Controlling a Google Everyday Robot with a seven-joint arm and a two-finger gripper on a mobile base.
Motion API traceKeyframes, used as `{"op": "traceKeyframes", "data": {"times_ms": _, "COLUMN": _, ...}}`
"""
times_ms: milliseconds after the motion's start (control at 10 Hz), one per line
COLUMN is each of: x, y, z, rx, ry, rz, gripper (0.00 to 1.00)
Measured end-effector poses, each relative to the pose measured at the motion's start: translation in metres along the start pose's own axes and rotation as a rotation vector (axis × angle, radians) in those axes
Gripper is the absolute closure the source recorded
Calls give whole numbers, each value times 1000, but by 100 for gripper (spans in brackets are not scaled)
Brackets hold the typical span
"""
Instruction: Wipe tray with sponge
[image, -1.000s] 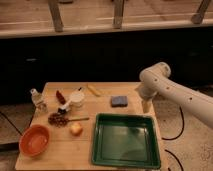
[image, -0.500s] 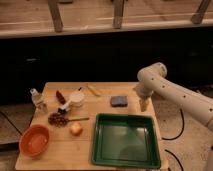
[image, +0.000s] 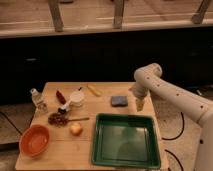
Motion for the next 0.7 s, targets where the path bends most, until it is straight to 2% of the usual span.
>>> {"op": "traceKeyframes", "data": {"times_ms": 700, "x": -19, "y": -16, "z": 20, "rx": -18, "ry": -52, "rz": -28, "gripper": 20}}
